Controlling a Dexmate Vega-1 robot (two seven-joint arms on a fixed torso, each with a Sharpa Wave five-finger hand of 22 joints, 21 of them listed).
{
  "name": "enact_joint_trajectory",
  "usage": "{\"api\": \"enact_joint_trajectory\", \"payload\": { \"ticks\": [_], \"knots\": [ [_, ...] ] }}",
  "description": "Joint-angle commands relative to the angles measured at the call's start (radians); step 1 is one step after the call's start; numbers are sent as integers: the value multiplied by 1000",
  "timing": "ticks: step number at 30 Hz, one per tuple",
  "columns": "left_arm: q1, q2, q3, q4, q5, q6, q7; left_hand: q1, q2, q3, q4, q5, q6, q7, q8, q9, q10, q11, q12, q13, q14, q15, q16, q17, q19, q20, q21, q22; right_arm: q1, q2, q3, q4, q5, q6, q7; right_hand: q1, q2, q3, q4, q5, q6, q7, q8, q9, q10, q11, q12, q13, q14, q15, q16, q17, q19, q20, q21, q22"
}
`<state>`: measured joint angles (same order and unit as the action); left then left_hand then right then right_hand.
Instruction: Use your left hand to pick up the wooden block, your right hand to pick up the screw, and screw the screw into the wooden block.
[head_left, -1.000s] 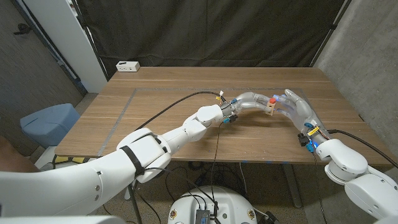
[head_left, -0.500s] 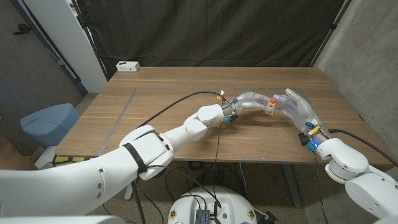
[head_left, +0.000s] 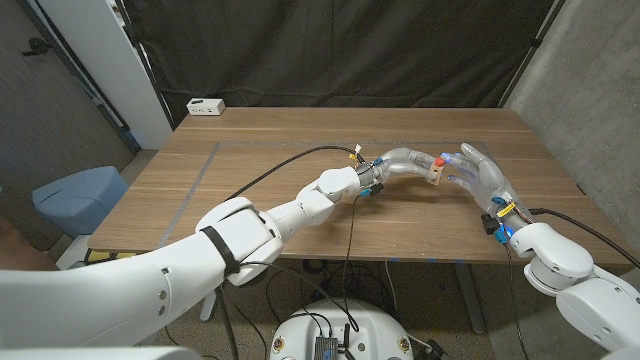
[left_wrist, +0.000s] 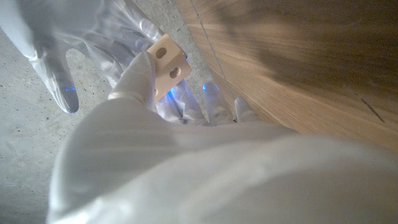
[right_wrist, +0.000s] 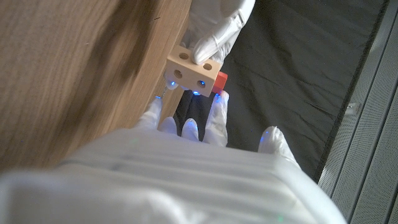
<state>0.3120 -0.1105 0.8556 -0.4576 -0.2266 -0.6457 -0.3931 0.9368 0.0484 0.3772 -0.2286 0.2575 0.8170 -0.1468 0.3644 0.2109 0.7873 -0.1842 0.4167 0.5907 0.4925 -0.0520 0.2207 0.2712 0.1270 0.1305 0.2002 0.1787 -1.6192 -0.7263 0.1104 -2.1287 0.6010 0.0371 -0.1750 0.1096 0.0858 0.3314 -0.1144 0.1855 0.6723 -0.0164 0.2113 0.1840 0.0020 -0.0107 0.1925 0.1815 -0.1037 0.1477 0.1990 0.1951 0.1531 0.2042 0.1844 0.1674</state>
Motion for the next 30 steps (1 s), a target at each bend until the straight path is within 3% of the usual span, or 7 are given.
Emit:
{"api": "enact_joint_trajectory", "payload": {
  "ticks": [1, 30],
  "knots": [
    [-5, -5, -2, 15, -3, -2, -1, -77, 92, 80, 75, 8, 79, 31, 10, 6, 6, -1, 38, 4, 7, -51, 5, 4, 8, 2, 6, 4, -6, 2, -1, -5, 3, -10, -11, 2, 6, 2, 1, 5, 19, 5, 9, 4, 12, -5, 8, 3, 8, -1, 7, 2, 3, -2, 6, 4],
    [-15, -6, -9, 39, -14, -6, -17, -78, 93, 80, 76, 8, 80, 32, 10, 6, 7, 0, 39, 4, 8, -52, 5, 5, 8, 2, 6, 4, -4, 6, -14, -20, -1, -14, -22, 10, 13, 10, -1, 5, 163, 38, 37, 6, 97, -6, 23, 2, 47, -7, 16, -1, 25, -8, 10, 3]
  ]
}}
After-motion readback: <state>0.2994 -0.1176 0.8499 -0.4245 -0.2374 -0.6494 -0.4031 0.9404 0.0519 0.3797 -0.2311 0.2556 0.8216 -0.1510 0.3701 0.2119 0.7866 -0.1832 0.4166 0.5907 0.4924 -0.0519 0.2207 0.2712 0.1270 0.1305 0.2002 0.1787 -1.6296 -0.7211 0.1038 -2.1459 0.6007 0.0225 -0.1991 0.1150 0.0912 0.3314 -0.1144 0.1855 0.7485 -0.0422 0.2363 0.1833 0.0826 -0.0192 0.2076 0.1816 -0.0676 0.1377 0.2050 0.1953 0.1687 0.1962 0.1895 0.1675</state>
